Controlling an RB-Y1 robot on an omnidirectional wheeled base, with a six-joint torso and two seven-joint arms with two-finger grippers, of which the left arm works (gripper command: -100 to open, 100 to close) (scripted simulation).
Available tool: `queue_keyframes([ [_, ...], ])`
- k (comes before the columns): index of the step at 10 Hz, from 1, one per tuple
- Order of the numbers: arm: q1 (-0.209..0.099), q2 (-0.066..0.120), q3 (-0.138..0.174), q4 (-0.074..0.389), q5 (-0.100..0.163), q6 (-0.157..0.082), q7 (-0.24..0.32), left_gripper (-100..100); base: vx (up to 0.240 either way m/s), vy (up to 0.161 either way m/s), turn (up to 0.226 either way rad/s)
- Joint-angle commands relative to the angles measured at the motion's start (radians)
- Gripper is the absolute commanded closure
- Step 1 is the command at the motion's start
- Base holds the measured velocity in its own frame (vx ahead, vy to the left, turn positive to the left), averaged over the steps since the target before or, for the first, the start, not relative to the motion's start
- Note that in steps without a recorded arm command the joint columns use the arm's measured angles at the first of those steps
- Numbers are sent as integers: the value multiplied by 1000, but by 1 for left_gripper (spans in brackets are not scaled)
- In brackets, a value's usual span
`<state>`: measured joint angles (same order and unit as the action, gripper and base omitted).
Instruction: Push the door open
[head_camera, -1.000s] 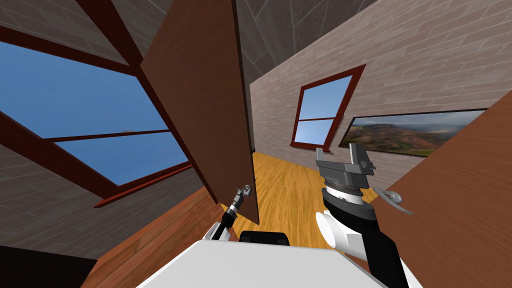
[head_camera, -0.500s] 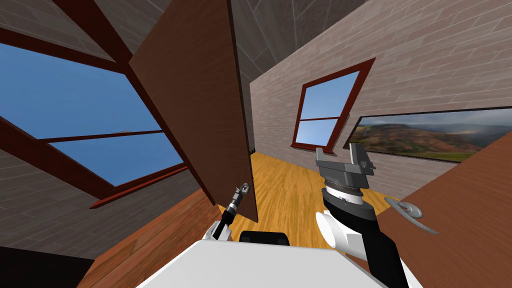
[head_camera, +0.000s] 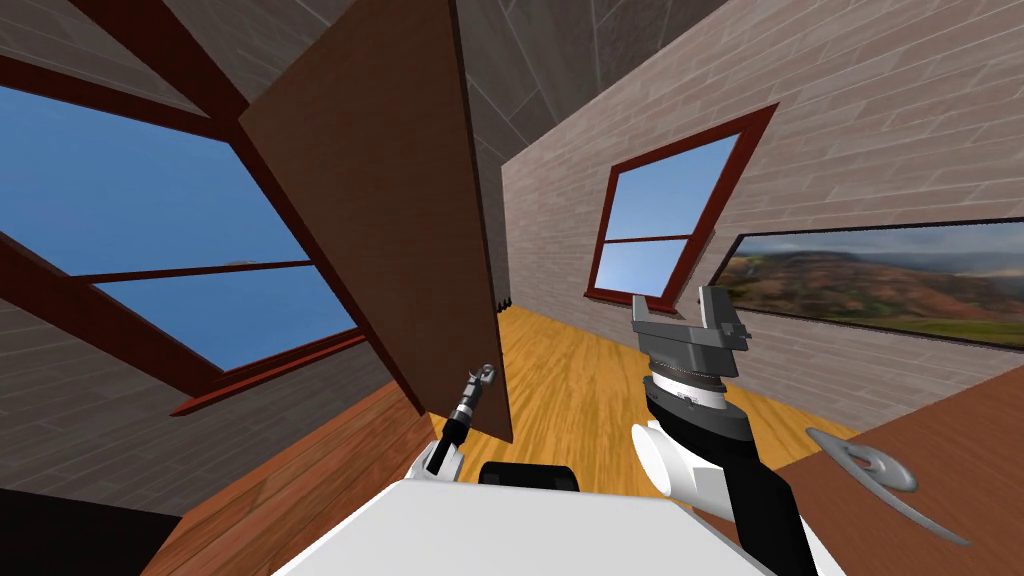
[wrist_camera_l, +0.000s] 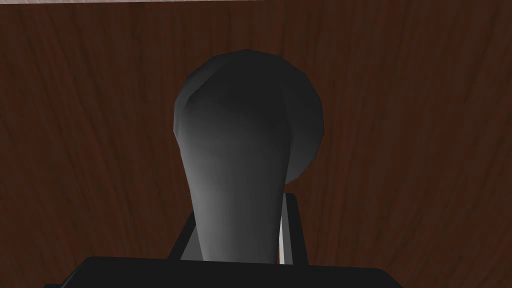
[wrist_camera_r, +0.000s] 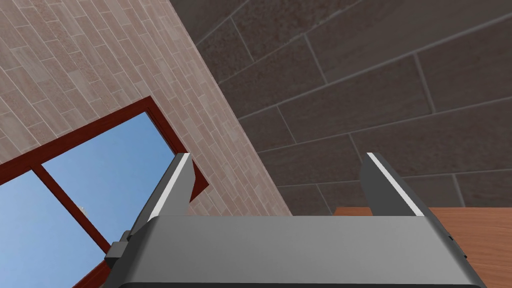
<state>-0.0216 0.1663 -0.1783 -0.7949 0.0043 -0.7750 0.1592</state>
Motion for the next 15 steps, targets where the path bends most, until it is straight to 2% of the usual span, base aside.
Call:
queue_keyframes([
  [1, -22, -4, 27, 21, 11, -10, -10, 100, 121, -144, 58],
  [5, -34, -23, 70, 41, 27, -1, -33, 100, 136, -103, 42],
  [6, -25, -17, 64, 34, 24, 4, -30, 100, 70, -39, 29],
  [9, -31, -21, 98, 42, 39, 3, -45, 100, 143, -61, 47],
  [15, -42, -33, 171, 63, 73, 2, -81, 100, 182, -110, 66],
])
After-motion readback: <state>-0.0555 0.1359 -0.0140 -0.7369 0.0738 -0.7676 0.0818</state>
